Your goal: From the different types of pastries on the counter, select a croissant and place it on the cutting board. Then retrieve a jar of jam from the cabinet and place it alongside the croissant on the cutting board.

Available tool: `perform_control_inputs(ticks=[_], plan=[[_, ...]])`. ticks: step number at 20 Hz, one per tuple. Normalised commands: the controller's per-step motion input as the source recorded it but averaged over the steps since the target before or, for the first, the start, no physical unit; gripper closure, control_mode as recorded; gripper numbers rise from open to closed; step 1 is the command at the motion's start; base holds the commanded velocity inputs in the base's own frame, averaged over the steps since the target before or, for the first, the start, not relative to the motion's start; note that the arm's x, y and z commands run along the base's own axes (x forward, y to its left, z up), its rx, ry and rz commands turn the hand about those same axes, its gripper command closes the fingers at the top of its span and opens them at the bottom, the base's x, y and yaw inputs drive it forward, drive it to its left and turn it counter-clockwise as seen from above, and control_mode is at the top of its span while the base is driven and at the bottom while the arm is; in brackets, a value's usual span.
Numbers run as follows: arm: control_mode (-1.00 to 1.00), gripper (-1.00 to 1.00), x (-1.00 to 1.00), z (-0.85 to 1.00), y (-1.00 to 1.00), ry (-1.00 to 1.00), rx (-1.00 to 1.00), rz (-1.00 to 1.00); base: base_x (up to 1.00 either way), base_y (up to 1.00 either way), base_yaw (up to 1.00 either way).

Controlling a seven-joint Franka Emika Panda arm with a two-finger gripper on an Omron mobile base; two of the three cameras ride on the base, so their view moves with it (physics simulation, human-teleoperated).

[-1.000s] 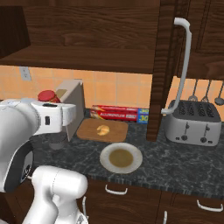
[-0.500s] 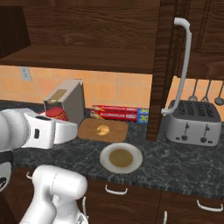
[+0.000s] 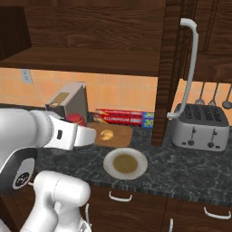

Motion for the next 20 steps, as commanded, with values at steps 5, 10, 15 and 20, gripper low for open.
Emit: perform_control_inputs(ticks=[5,10,15,20], plan=[[-1.0,1.0,0.83,-1.0,0.01,-0.37,-0.09,0.02,0.0,0.0,0.0],[-1.0,1.0,0.5,-0.78,0.09,-0.33,-0.09,0.05,0.0,0.0,0.0],[-1.0,1.0,0.2,-0.8,0.43,-0.09,-0.16,0.01,0.0,0.0,0.0],[-1.0,1.0,0.13,-0.81,0.39,-0.2,-0.17,0.0,0.0,0.0,0.0]])
